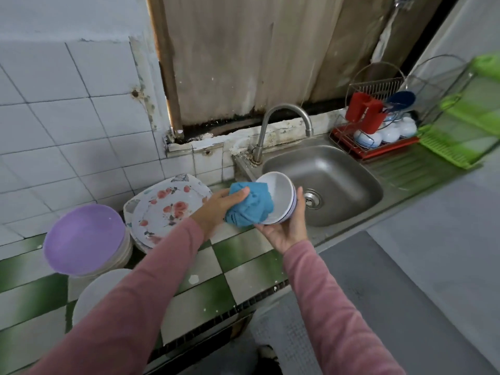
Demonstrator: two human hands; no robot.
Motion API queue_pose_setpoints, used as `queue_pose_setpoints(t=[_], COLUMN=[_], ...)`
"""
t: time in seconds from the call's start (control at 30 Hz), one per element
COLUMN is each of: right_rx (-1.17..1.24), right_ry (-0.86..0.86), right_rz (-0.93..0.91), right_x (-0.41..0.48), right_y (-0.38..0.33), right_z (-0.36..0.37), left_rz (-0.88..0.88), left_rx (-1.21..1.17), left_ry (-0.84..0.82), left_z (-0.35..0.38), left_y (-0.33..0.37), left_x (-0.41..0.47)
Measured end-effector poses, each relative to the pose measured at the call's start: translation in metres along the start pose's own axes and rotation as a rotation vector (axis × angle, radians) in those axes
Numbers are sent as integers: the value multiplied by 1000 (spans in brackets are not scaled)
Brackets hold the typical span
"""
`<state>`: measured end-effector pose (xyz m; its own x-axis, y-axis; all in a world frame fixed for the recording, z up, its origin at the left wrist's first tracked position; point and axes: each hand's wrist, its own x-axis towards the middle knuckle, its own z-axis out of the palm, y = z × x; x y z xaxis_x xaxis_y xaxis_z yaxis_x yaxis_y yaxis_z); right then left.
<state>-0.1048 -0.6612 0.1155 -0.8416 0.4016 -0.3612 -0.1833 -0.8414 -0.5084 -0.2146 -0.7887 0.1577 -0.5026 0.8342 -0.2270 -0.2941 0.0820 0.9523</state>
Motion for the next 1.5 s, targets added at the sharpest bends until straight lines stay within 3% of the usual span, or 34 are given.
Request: queue_pose_setpoints(t=[0.13,0.2,0.47,0.67,0.83,1.0,1.17,1.5], right_rx=[53,17,-12,-93,-153,-222,-317,-551], right_ry=[60,70,157,275,447,525,597,533], right_rz=[-82,-126,-303,-386,-496,-517,-525,-526], right_x=[-25,-40,-99,-149,-170,-170,-142,-40], right_y=[-51,-72,-172,-268,-326,-363,-383,-505], right_z=[-34,-58,-156,-233,-286,-316,-344,-372], left_rz=[-62,-139,-270,-222,-191,-198,-133,-12], left_rx=[-431,-473,-357,-335,-228,-127,-33,10], left_ry=[-39,-45,-73,-191,-133,-118,20,195], left_z=[46,72,215,346,428,476,504,538], left_y=[-4,-12,-41,-66,-92,-102,-110,-90], left_x=[17,25,74,129,171,203,245,377])
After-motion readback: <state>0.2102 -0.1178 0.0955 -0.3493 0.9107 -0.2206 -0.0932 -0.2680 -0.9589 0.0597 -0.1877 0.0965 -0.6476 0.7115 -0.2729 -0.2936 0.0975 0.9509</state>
